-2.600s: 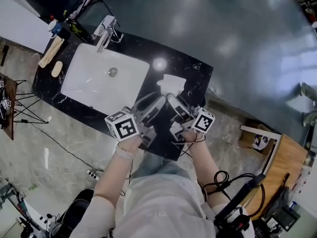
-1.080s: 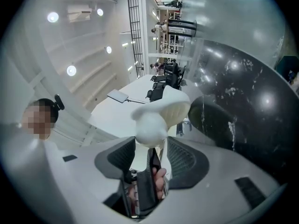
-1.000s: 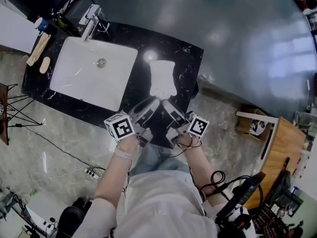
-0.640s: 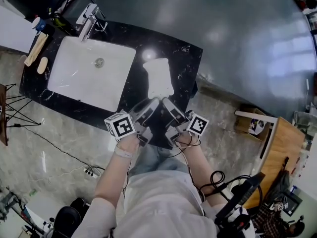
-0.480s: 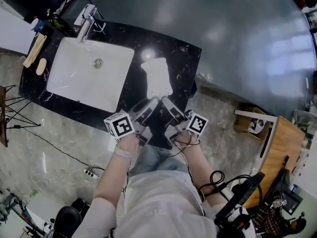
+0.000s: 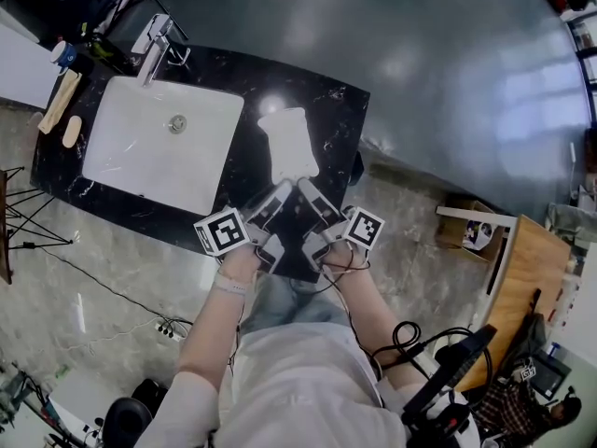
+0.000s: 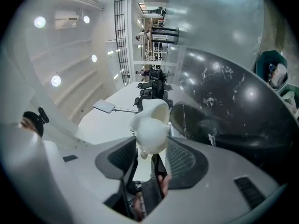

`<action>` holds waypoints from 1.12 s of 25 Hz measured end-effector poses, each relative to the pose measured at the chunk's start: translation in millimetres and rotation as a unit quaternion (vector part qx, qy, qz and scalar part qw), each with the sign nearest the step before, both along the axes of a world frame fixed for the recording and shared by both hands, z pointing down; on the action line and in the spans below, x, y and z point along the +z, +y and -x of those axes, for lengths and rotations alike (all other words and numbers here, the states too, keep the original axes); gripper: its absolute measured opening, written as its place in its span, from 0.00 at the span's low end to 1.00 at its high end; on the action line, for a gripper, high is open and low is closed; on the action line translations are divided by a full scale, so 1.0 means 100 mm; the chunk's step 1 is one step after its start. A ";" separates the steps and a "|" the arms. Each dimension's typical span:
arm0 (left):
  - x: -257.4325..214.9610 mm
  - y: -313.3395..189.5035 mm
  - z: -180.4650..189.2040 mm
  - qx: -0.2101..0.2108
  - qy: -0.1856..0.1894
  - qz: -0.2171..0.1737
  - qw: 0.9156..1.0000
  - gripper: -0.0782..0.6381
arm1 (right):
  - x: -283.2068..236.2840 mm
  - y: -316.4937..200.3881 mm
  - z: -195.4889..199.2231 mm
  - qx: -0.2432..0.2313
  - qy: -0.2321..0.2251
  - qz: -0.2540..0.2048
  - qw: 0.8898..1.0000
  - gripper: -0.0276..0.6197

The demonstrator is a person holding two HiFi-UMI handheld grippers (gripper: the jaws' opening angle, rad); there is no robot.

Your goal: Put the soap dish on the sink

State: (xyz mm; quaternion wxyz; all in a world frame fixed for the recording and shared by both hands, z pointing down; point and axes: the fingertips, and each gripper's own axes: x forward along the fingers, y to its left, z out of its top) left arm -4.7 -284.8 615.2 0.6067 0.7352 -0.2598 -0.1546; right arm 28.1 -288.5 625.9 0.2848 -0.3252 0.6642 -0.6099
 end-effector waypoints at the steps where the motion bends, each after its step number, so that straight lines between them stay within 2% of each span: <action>1: 0.01 0.00 0.00 -0.002 0.006 0.007 1.000 0.28 | 0.01 0.00 -0.01 0.004 0.001 0.005 1.000 0.38; 5: -0.06 0.05 -0.03 -0.023 0.054 0.050 0.997 0.28 | 0.06 0.02 -0.09 0.021 0.004 0.024 0.999 0.38; 7: -0.09 0.09 -0.06 -0.026 0.062 0.060 0.996 0.28 | 0.07 0.04 -0.12 0.023 0.007 0.029 0.999 0.38; 15: -0.14 0.38 -0.06 -0.027 0.048 0.036 0.998 0.28 | 0.07 0.30 -0.26 0.032 0.010 0.052 0.998 0.38; 19: -0.35 0.63 -0.09 -0.040 0.061 0.039 0.997 0.28 | -0.13 0.52 -0.34 0.028 0.009 0.034 0.999 0.38; 24: -0.71 0.96 -0.06 -0.049 0.031 -0.017 0.998 0.28 | -0.67 0.80 -0.38 0.014 0.027 -0.032 0.999 0.37; 26: -0.99 1.08 -0.06 -0.047 0.011 -0.072 0.996 0.28 | -0.94 0.92 -0.39 0.009 0.038 -0.065 0.997 0.34; 28: -1.32 1.19 -0.08 -0.042 -0.014 -0.136 0.990 0.28 | -1.21 1.04 -0.41 0.004 0.045 -0.099 0.994 0.30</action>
